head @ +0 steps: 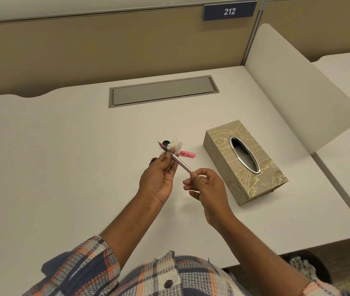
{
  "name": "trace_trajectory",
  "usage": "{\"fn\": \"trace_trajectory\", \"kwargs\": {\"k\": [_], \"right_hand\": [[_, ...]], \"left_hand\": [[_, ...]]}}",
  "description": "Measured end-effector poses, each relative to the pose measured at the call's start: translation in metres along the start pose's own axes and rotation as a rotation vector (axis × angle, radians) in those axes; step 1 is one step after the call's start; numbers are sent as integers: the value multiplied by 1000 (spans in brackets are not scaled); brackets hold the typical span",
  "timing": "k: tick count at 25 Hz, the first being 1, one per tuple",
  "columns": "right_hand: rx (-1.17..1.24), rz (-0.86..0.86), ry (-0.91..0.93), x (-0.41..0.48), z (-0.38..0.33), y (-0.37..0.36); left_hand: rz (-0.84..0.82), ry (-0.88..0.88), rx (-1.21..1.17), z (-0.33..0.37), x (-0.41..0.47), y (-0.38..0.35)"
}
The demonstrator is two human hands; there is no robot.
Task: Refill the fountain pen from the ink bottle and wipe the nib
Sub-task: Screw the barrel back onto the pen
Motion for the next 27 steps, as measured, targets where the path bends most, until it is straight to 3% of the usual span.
{"fn": "trace_trajectory", "kwargs": {"k": [10, 16, 22, 27], "right_hand": [[59, -52, -173, 0, 19, -5], [-77, -29, 31, 3, 4, -1], [-117, -8, 28, 5, 11, 2], [-475, 86, 207, 3, -7, 4]], "left_hand": [[31, 29, 3, -7, -9, -2], [25, 22, 3, -8, -7, 1], [16, 10, 69, -10, -7, -2], [59, -20, 91, -9, -7, 7]]}}
Point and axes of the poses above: each hand's wrist, its own x-axis towards the middle knuckle, its own y-axis out of the back of the hand, z = x × y, the point moved 10 cm from there along x, towards the middle knuckle, and after that the axes turned 8 degrees about -z, right-handed, at the moved point
